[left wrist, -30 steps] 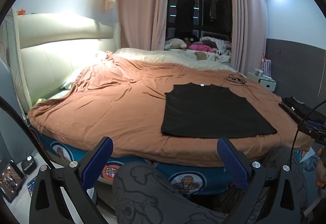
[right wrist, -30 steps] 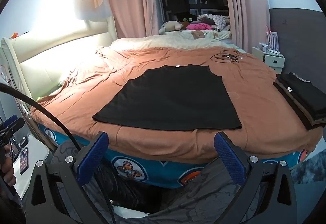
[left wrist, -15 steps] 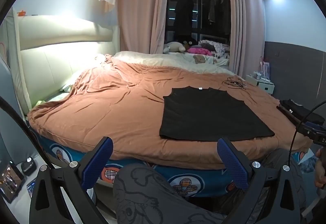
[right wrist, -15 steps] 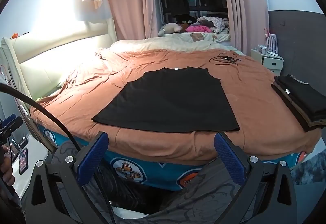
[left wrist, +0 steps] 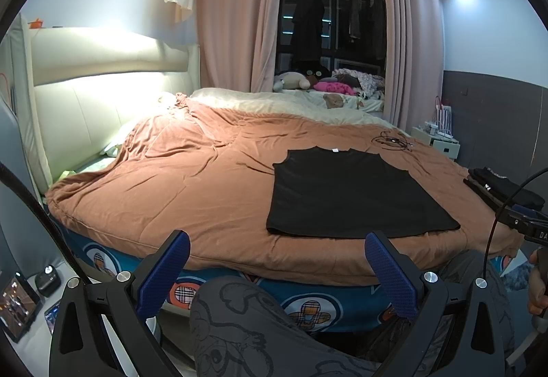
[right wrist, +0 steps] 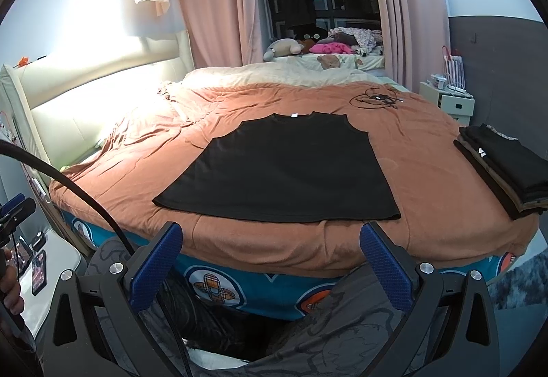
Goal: Fold small clothes
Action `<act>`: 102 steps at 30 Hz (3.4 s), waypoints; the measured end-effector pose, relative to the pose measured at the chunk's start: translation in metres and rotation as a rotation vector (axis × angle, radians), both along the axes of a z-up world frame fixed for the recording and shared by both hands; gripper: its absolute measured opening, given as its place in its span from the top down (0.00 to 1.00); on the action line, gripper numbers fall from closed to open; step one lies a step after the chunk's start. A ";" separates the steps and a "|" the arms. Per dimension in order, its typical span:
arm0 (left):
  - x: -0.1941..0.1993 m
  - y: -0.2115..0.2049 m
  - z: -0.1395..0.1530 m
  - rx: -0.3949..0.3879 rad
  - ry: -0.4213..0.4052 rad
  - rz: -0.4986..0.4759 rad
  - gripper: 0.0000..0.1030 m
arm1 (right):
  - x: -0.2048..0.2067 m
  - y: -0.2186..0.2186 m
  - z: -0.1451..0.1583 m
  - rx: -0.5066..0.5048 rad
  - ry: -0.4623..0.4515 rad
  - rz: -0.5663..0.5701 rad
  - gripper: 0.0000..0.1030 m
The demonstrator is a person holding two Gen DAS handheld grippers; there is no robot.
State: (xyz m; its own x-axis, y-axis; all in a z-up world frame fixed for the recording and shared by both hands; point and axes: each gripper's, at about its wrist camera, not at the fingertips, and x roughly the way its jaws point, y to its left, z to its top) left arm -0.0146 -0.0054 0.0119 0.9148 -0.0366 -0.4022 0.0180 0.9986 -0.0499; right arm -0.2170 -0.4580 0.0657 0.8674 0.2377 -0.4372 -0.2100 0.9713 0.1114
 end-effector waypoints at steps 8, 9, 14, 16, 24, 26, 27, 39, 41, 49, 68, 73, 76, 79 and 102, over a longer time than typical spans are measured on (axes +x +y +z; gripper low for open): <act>-0.002 -0.003 0.000 -0.001 0.000 -0.003 0.00 | -0.001 0.002 0.000 -0.009 -0.005 -0.005 0.00; -0.002 -0.003 -0.001 0.000 -0.001 -0.003 0.00 | 0.000 0.002 0.000 -0.011 -0.005 -0.005 0.00; -0.003 -0.006 -0.001 0.000 0.003 -0.001 0.00 | 0.000 0.003 -0.001 -0.013 -0.005 -0.004 0.00; -0.002 -0.007 -0.001 0.001 0.003 -0.001 0.00 | 0.000 0.002 -0.001 -0.012 -0.006 -0.005 0.00; 0.000 -0.006 0.000 -0.003 0.005 -0.009 0.00 | 0.003 0.000 -0.002 -0.010 -0.003 -0.008 0.00; 0.001 -0.008 -0.001 -0.003 0.005 -0.011 0.00 | 0.002 -0.001 -0.003 -0.010 -0.003 -0.009 0.00; 0.002 -0.008 -0.001 -0.002 0.005 -0.012 0.00 | 0.002 -0.001 -0.003 -0.010 -0.003 -0.010 0.00; 0.012 -0.008 -0.006 -0.011 0.012 -0.014 0.00 | 0.006 -0.003 -0.004 0.012 -0.016 0.000 0.00; 0.014 -0.007 -0.006 -0.014 0.014 -0.018 0.00 | 0.007 -0.005 -0.005 0.009 -0.022 -0.003 0.00; 0.024 -0.005 -0.010 -0.034 0.023 -0.045 0.00 | 0.019 -0.009 -0.008 0.023 -0.029 -0.009 0.00; 0.099 -0.007 -0.036 -0.088 0.118 -0.045 0.09 | 0.097 -0.028 -0.027 0.068 0.061 -0.105 0.04; 0.133 -0.004 -0.049 -0.108 0.176 -0.031 0.25 | 0.123 -0.035 -0.026 0.080 0.094 -0.130 0.14; 0.155 -0.002 -0.060 -0.122 0.226 -0.044 0.33 | 0.138 -0.041 -0.029 0.070 0.119 -0.159 0.23; 0.175 0.001 -0.073 -0.136 0.274 -0.046 0.41 | 0.149 -0.048 -0.033 0.086 0.132 -0.182 0.28; 0.272 0.024 -0.153 -0.219 0.543 0.010 0.74 | 0.228 -0.084 -0.061 0.243 0.334 -0.306 0.57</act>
